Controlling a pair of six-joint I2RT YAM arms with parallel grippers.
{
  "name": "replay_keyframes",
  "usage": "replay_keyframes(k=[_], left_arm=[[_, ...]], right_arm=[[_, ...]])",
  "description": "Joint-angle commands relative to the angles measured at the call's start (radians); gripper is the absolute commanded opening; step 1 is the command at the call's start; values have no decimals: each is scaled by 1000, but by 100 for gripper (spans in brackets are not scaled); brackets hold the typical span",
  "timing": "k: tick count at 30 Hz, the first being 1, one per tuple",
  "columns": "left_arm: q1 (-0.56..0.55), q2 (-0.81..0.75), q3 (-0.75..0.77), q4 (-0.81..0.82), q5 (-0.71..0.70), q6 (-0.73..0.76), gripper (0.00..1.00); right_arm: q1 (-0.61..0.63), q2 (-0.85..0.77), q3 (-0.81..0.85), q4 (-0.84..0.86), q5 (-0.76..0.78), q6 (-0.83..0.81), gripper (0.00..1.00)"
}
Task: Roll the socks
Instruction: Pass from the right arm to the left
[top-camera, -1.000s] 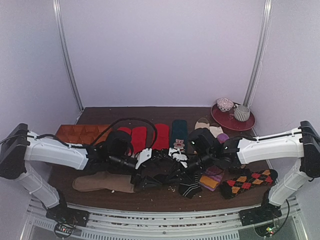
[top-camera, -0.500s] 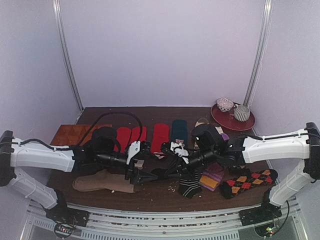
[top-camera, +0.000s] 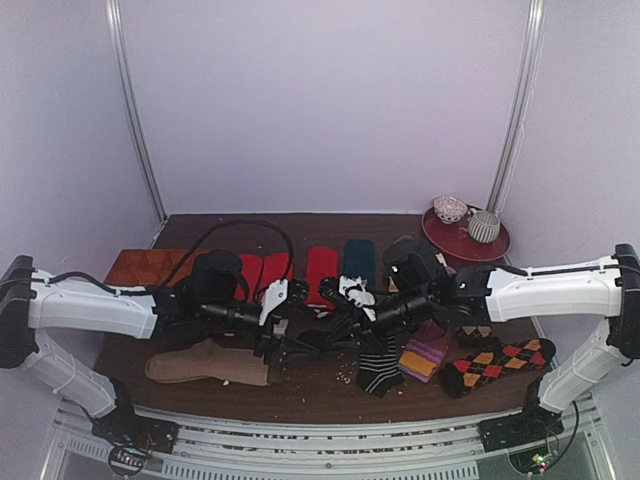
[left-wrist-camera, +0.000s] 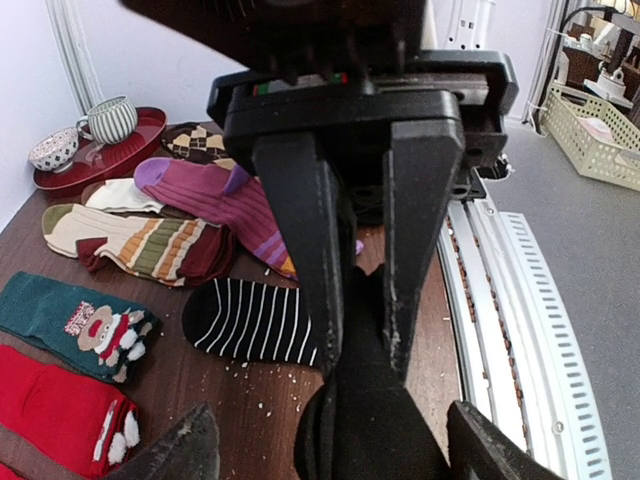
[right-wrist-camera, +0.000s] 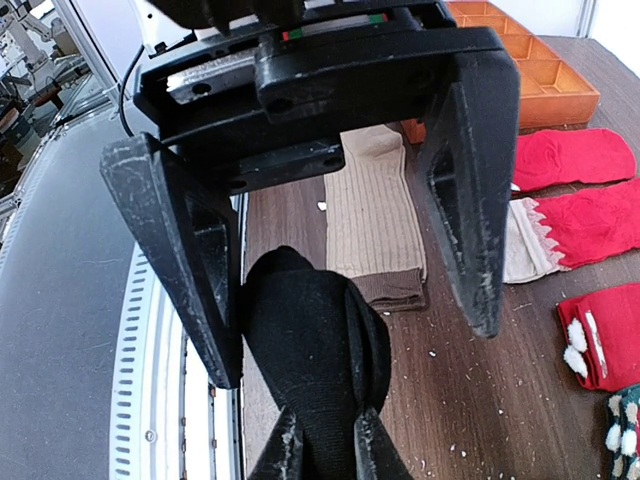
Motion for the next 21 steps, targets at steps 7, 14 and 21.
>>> replay_keyframes(k=[7,14,21], left_arm=[[20,28,33,5,81,3,47],[22,54,41,-9,88,-4,64],[26,70,45,-8,104,-5,49]], right_arm=[[3,-20,24,-5,-3,-12,6],[2,-27,25,-2,6,-13,6],[3,-28,26,-3,12,-11,6]])
